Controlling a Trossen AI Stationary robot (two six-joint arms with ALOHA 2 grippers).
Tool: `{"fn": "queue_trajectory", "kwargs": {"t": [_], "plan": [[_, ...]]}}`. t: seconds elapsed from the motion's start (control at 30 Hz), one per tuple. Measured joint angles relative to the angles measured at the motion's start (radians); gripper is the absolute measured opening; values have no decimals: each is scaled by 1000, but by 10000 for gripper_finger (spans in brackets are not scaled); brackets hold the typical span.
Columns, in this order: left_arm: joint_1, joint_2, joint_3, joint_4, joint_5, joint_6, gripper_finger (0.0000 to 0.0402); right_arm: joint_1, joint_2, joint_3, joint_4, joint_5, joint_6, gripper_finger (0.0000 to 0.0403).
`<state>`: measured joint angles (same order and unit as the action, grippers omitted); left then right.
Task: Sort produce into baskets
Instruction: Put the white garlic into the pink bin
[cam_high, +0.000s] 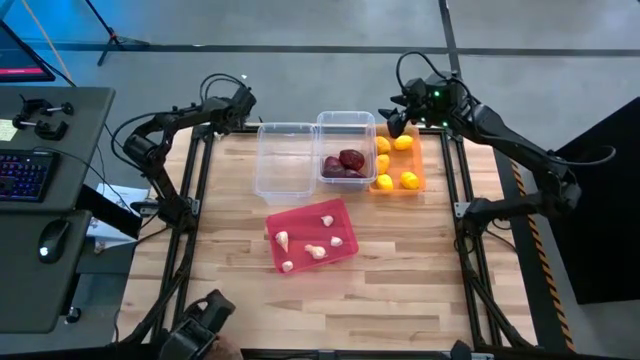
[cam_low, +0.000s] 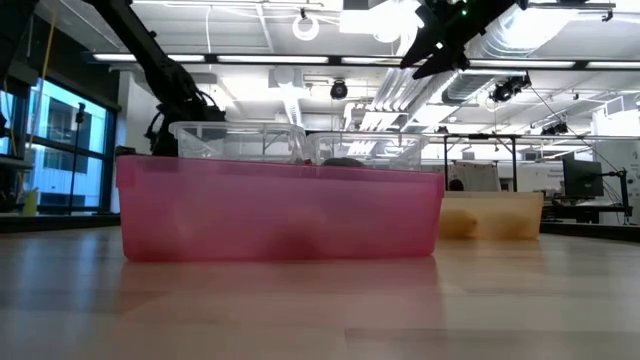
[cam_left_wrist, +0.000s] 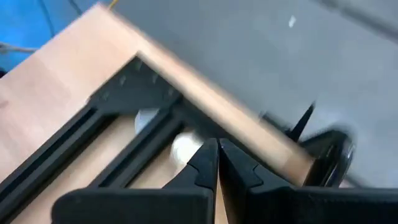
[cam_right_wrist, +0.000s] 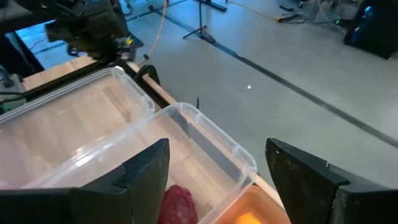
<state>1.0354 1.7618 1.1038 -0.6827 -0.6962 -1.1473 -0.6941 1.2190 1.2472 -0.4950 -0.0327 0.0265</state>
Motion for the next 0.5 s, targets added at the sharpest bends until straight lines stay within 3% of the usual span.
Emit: {"fn": "queue_trajectory", "kwargs": {"t": [0.17,0.5], "plan": [[42,69,-19,58,46,47,0,0,19,0,0,-31,1,257],[38,108,-16,74,22,64,0,0,39,0,-1,-50,62,257]]}}
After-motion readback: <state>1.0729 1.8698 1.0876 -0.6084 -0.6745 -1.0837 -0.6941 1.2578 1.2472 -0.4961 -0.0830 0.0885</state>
